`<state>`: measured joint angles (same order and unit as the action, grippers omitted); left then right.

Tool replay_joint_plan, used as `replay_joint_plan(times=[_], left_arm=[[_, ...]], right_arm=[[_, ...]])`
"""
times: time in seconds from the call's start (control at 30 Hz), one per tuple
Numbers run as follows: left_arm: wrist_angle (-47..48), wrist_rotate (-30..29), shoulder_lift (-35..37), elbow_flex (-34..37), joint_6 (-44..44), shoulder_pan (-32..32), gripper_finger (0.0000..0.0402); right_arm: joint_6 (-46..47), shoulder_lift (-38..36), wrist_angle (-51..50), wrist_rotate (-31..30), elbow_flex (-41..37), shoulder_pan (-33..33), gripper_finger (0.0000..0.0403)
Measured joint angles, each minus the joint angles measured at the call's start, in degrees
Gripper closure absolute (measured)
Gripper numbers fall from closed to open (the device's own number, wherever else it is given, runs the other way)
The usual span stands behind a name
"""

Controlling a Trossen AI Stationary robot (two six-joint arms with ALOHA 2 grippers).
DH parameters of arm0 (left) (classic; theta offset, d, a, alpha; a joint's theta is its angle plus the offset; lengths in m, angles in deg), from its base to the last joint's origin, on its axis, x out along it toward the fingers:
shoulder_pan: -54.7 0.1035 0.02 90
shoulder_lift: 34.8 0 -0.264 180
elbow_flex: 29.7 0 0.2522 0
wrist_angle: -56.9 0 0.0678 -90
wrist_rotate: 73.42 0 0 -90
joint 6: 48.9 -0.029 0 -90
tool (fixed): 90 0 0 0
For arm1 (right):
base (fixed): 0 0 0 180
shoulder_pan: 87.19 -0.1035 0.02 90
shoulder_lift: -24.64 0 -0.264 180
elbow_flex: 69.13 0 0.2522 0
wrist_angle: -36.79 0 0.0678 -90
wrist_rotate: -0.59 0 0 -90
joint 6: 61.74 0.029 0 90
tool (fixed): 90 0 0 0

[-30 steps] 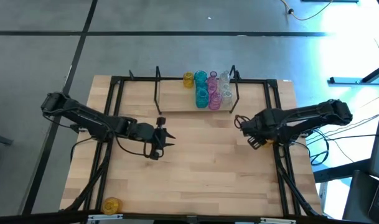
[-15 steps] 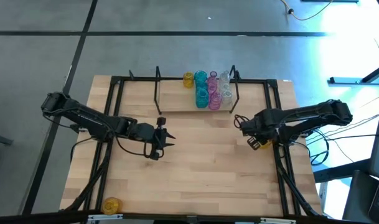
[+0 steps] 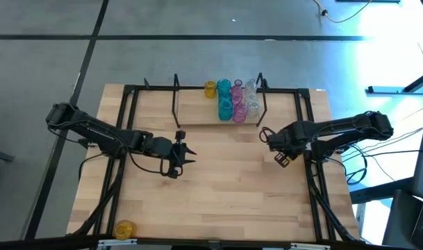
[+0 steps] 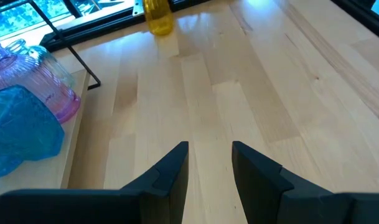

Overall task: Sort vases onto shelf
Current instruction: Put the top yellow vase aligned with the other yellow vase on the shelf

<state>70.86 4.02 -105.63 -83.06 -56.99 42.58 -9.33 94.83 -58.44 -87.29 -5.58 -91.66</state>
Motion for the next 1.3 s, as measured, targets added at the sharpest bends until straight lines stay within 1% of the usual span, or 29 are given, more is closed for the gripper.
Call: replay_joint_plan(times=[0.2,0.27,0.6,0.8,0.93,1.1,1.2,1.3], left_arm=[[0.1,0.0,0.0,0.0,0.0,0.0,0.0285],[0.1,0.0,0.0,0.0,0.0,0.0,0.0285],[0.1,0.0,0.0,0.0,0.0,0.0,0.0285],[0.1,0.0,0.0,0.0,0.0,0.0,0.0285],[0.2,0.0,0.0,0.0,0.0,0.0,0.0285],[0.2,0.0,0.0,0.0,0.0,0.0,0.0285],[0.2,0.0,0.0,0.0,0.0,0.0,0.0285],[0.2,0.6,0.0,0.0,0.0,0.0,0.0285]], right_arm=[[-3.8,-0.1,2.4,-0.6,0.6,0.0,0.0389],[-4.8,-0.1,2.6,-0.9,0.6,0.0,0.0397],[-7.0,-0.1,4.6,-1.7,0.9,0.0,0.0397],[-10.6,0.3,12.3,-2.1,3.5,0.0,0.0401],[-14.1,0.4,20.1,-2.1,4.5,-0.1,0.0402],[-19.4,3.3,25.3,-2.3,6.1,-0.1,0.0402],[-22.3,6.6,25.3,-4.4,8.3,-0.1,0.0402],[-25.0,10.6,25.3,-6.7,12.2,0.0,0.0402]])
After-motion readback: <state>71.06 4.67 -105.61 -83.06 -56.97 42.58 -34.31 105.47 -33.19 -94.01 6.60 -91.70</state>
